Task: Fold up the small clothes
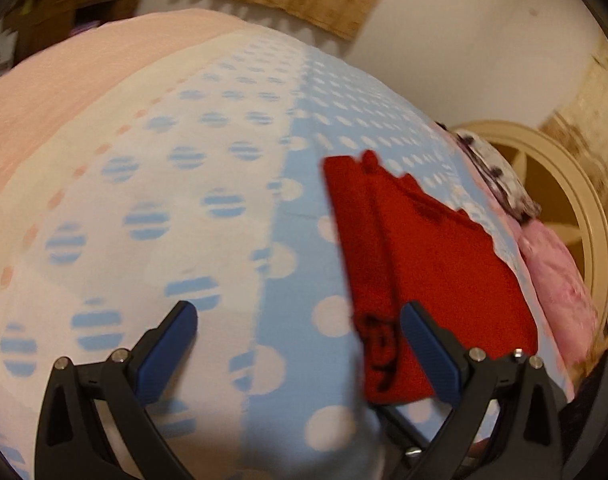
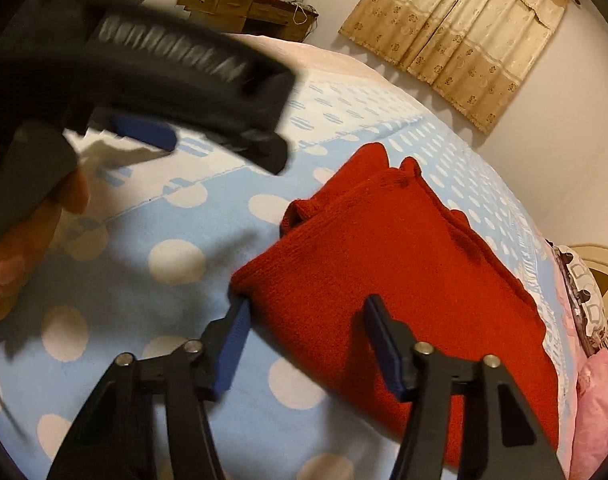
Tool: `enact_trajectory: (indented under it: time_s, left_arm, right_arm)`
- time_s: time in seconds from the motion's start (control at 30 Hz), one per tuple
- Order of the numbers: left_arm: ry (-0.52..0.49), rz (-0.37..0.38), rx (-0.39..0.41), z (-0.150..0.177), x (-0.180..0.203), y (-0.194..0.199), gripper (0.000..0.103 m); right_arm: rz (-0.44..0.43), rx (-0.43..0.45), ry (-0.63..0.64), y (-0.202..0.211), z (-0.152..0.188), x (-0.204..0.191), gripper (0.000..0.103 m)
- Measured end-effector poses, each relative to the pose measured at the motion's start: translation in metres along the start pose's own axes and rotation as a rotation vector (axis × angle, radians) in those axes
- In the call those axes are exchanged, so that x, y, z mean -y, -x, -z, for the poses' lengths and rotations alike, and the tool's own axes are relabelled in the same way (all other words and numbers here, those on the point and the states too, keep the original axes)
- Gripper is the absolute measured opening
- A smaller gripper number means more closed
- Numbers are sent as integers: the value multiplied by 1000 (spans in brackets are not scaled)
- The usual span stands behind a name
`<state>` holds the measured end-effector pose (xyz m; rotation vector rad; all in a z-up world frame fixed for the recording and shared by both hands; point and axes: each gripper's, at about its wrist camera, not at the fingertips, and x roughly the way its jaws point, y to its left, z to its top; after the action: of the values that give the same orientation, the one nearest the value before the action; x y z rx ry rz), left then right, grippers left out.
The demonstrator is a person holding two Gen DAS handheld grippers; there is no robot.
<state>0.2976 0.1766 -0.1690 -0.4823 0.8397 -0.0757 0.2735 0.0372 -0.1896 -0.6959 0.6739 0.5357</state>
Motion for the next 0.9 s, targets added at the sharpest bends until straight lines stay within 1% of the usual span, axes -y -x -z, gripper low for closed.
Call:
enact_trajectory:
  time_s: [0.07, 0.13, 0.23, 0.33, 0.43, 0.53, 0.6, 0.67, 0.8, 0.9]
  left_arm:
    - [-54, 23, 0, -9, 14, 1, 103]
    - [-109, 43, 0, -21, 26, -1, 103]
    - [-214, -22, 40, -36, 41, -13, 103]
    - [-270, -54, 31, -46, 49, -33, 103]
    - [-288, -60, -5, -50, 54, -52, 103]
    - [-305, -85, -28, -47, 59, -70, 102]
    - [-309, -82, -48, -44, 61, -80, 100]
    - [-313, -83, -65, -43, 62, -86, 98]
    - [-308, -76, -80, -44, 61, -93, 98]
    - [-315, -89, -85, -47, 63, -98, 98]
  right_arm:
    - [-1, 5, 0, 0, 1, -1, 51]
    - [-6, 7, -3, -2, 1, -1, 50]
    - [-9, 10, -20, -3, 2, 2, 50]
    - [-17, 9, -54, -7, 2, 8, 50]
    - [-13, 9, -79, -9, 4, 13, 50]
    - [-1, 12, -71, -9, 4, 9, 50]
    - [11, 14, -61, -9, 3, 6, 50]
    - [18, 16, -56, -10, 3, 5, 50]
    - [26, 18, -50, -10, 3, 4, 50]
    - [29, 19, -48, -6, 5, -4, 50]
